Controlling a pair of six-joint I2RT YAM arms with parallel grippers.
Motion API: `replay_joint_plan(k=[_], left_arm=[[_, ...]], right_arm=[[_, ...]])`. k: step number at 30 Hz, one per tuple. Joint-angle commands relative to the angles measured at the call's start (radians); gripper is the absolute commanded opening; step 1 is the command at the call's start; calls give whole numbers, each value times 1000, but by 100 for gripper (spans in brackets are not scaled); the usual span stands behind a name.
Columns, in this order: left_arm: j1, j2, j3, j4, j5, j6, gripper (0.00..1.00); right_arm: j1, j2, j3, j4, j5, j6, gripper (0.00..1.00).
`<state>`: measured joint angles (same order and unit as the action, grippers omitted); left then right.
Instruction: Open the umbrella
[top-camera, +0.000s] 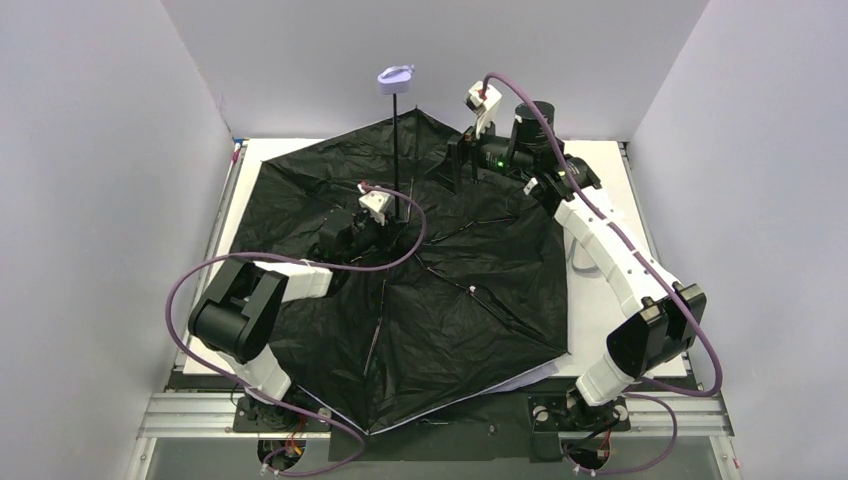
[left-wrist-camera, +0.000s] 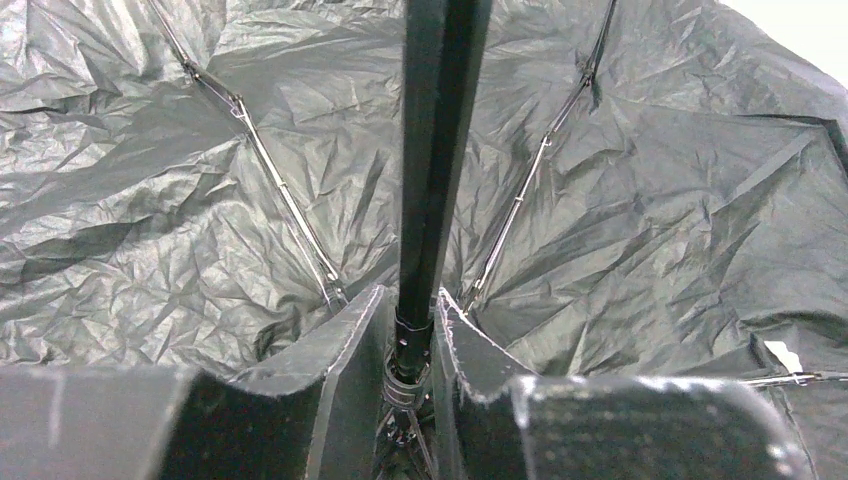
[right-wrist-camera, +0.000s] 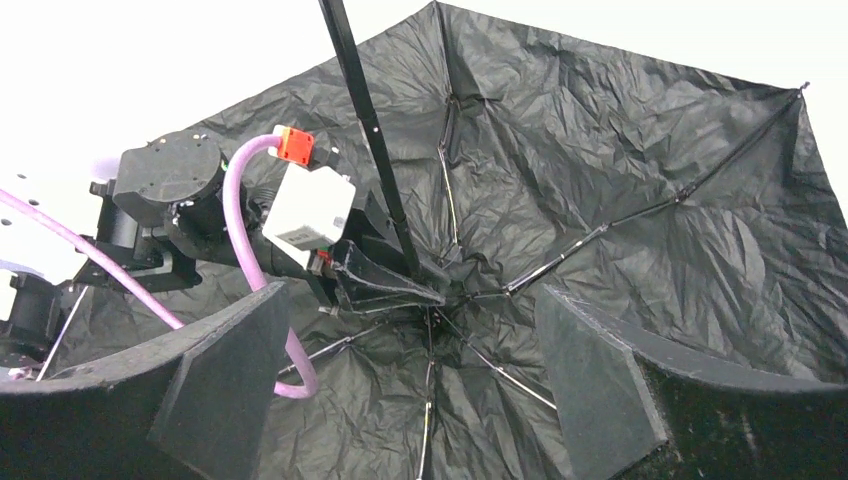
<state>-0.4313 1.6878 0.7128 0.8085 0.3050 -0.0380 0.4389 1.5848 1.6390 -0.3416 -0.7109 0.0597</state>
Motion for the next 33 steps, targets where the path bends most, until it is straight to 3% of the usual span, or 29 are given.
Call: replay_joint_plan(k=[1, 13, 20, 23, 24, 26, 33], left_arm=[[-11, 44, -39, -25, -44, -41, 20], [-96, 146, -154, 79, -235, -113, 22], [-101, 170, -167, -30, -334, -203, 23], [-101, 191, -164, -13, -332, -199, 15], [-101, 187, -148, -23, -325, -187, 6], [-104, 143, -133, -12, -294, -116, 0], [-104, -80, -19, -90, -191, 260, 0]], right_arm=[[-13, 3, 47, -20, 11, -28, 87], [-34, 10, 60, -88, 24, -49, 86], [-35, 12, 60, -115, 33, -51, 86], [-34, 8, 64, -128, 38, -52, 86], [-34, 6, 64, -131, 39, -52, 86], [-34, 2, 64, -132, 44, -51, 86], [-37, -20, 34, -132, 191, 107, 86]])
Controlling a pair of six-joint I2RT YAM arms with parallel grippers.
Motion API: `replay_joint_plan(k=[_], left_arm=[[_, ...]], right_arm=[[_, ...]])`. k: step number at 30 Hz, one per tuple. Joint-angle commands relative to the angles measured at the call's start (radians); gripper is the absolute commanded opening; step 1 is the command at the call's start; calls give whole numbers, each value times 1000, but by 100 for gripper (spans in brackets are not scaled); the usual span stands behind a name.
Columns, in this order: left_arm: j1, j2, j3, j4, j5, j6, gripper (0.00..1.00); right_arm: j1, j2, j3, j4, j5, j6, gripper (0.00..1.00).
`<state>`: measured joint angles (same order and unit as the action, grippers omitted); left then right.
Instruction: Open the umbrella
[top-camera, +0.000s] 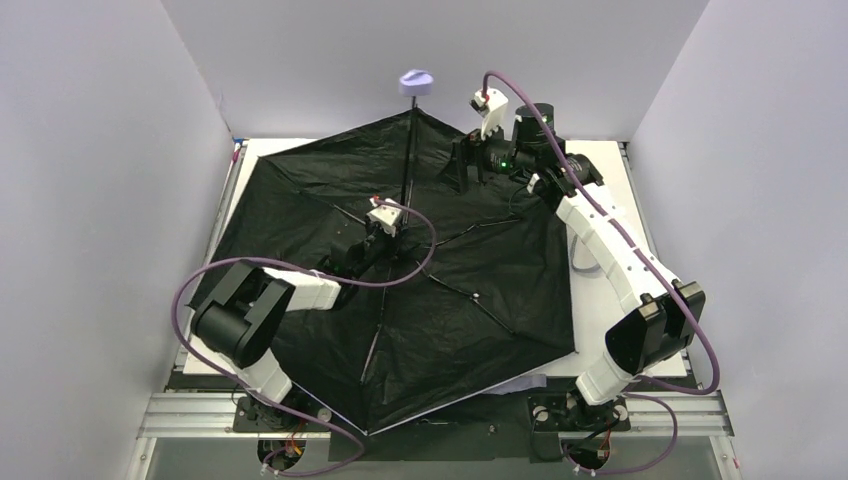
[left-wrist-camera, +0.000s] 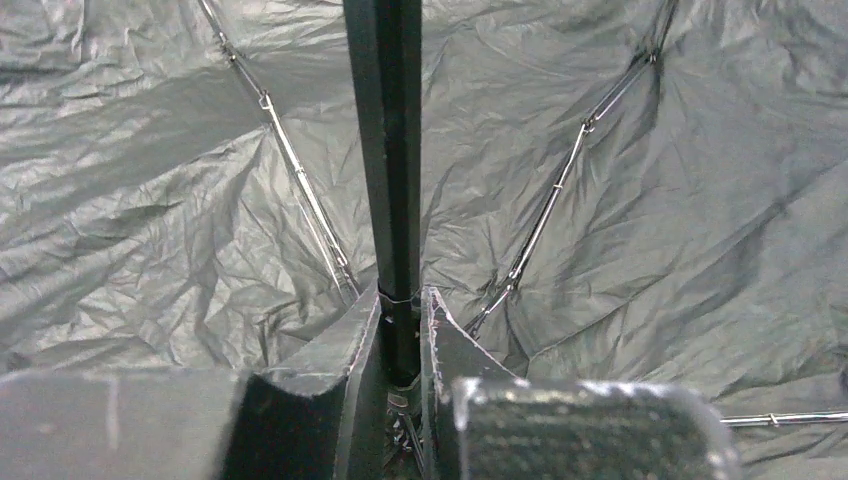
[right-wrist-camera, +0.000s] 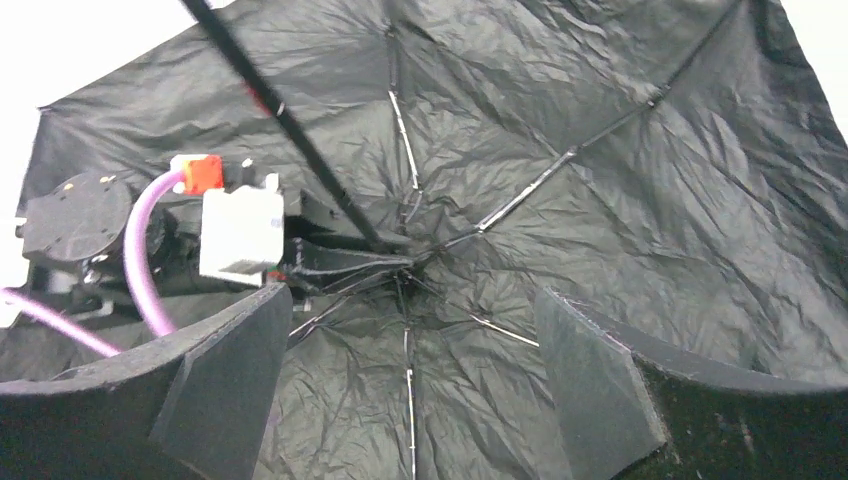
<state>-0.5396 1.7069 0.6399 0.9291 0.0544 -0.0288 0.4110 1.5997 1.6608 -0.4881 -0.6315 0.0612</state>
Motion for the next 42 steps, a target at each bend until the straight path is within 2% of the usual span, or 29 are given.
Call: replay_joint_plan(k=[1, 10, 14, 21, 30, 36, 42], left_arm=[[5, -116, 60, -238, 84, 277, 0], [4, -360, 153, -444, 167, 490, 0], [1, -455, 172, -511, 223, 654, 0], [2, -548, 287, -664, 254, 946, 0], [19, -519, 424, -738, 252, 1462, 0], [53, -437, 587, -738, 249, 1594, 0], [121, -394, 609, -707, 367, 1848, 0]], right_arm=[[-14, -42, -8, 16, 149, 126, 86], [-133, -146, -133, 21, 128, 201, 84], [-216, -157, -121, -1, 88, 230, 82], [-189, -232, -111, -40, 71, 243, 79], [-161, -280, -60, -50, 49, 212, 77], [-157, -333, -77, -50, 44, 172, 76], [-159, -408, -81, -65, 36, 120, 77]])
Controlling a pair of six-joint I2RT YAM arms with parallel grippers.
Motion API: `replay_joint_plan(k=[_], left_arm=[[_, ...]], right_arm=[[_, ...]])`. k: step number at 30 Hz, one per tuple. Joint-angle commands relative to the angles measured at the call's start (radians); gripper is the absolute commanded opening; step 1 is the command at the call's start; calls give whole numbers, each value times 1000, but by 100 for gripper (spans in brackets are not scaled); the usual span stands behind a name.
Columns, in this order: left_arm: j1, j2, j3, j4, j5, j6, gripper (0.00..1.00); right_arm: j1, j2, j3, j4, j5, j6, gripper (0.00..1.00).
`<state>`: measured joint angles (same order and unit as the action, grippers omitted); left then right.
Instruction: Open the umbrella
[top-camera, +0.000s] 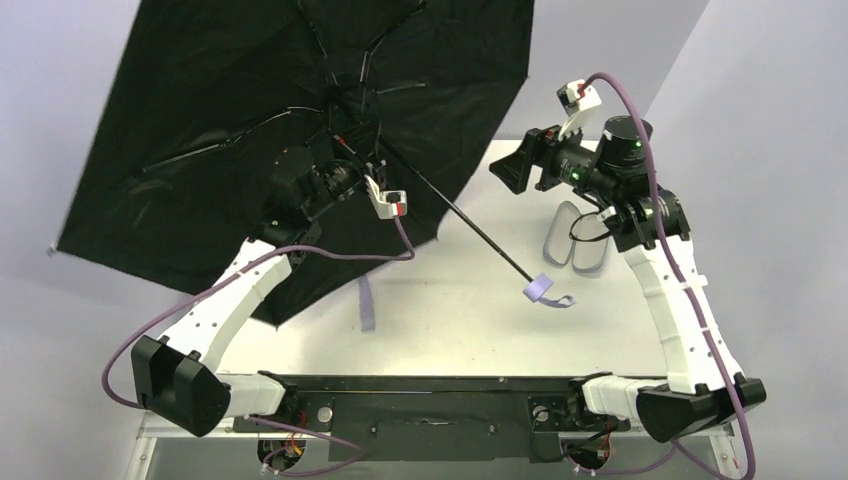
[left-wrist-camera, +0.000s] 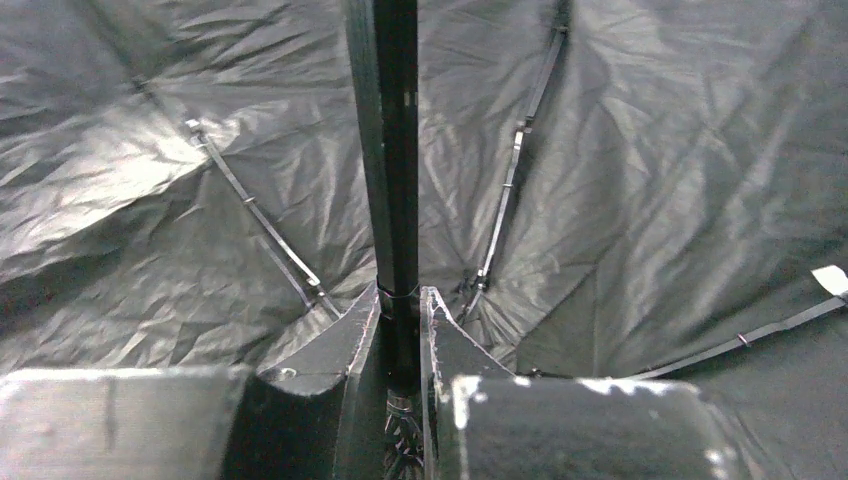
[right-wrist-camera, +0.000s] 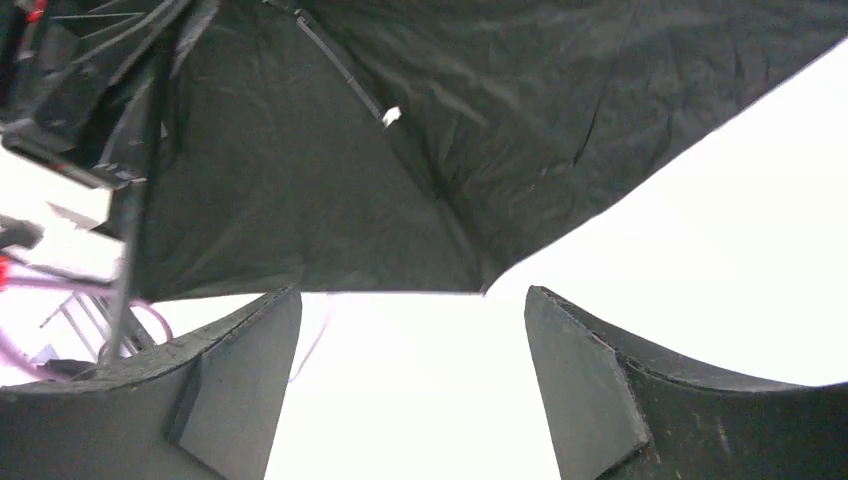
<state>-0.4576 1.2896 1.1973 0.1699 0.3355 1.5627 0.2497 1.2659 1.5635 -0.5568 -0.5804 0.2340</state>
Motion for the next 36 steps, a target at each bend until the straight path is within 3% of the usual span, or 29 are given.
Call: replay_joint_plan(k=[1, 6, 14, 27, 33, 36], left_arm=[[42, 25, 56, 47, 101, 272, 0], [67, 64, 90, 34, 135, 398, 0], [60, 89, 130, 2, 151, 488, 0], [51, 101, 158, 17, 107, 536, 0], [55, 100, 166, 37, 74, 526, 0], [61, 94, 165, 40, 66, 525, 0]], right_arm=[[2, -79, 16, -7, -16, -76, 78], [5, -89, 20, -83, -81, -157, 81], [98, 37, 76, -475, -128, -404, 81], [182, 161, 43, -577, -246, -440, 79], [194, 184, -51, -593, -270, -469, 68], [194, 197, -89, -600, -268, -491, 48]])
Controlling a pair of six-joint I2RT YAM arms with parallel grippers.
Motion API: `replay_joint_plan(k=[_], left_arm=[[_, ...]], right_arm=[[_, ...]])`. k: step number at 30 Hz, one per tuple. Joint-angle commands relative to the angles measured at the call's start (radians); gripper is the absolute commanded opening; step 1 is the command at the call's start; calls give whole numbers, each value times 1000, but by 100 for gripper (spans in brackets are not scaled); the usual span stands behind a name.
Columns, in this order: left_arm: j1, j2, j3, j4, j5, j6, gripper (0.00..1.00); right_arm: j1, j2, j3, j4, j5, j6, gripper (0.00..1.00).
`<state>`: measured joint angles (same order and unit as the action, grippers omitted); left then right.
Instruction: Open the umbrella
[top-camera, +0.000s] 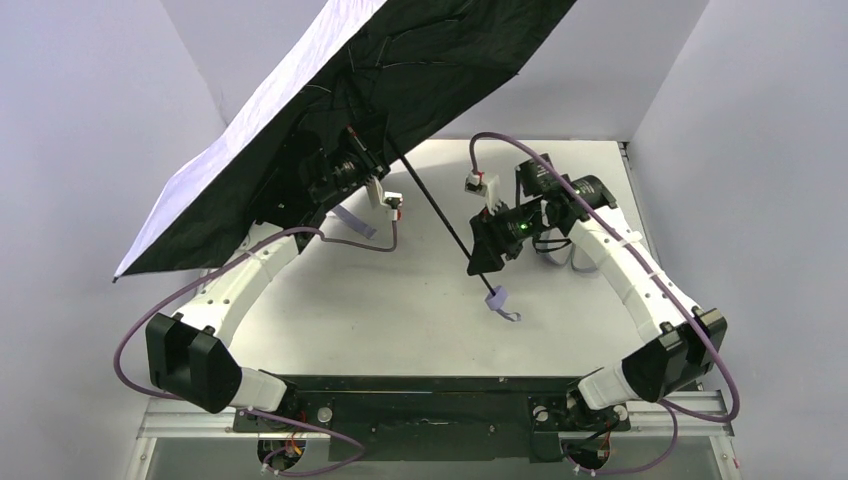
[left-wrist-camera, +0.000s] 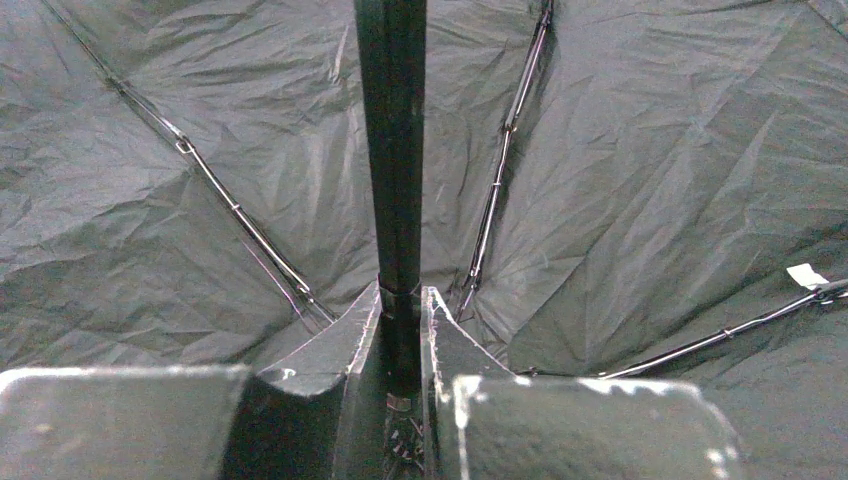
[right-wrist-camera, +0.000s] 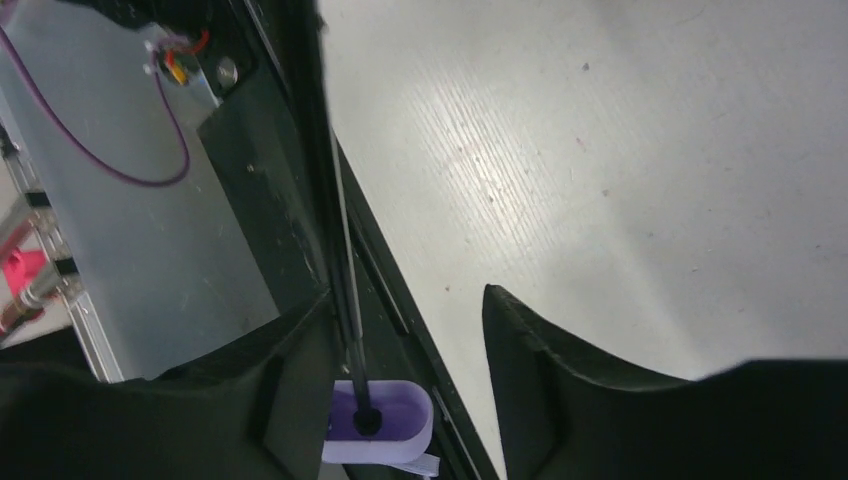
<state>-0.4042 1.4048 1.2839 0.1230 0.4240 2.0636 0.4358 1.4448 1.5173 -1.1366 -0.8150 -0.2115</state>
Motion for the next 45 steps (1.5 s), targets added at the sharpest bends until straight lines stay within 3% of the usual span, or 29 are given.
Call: replay_joint_plan(k=[1, 6, 15, 18, 28, 45], left_arm=[[8, -23, 78, 87, -28, 24, 0], [23, -22, 90, 91, -50, 24, 0], [105, 4, 140, 96, -63, 33, 0], [120, 9, 136, 100, -84, 52, 0], [123, 55, 113, 245, -271, 47, 1], [176, 174, 259, 366, -548, 41, 11]], right_arm=[[8, 21, -56, -25, -32, -57, 44], [8, 42, -75, -67, -27, -120, 27], [8, 107, -51, -270, -7, -307, 12], [12, 129, -11, -350, 7, -381, 0], [86, 129, 58, -435, 140, -494, 0], [92, 94, -82, -436, 261, -520, 0]])
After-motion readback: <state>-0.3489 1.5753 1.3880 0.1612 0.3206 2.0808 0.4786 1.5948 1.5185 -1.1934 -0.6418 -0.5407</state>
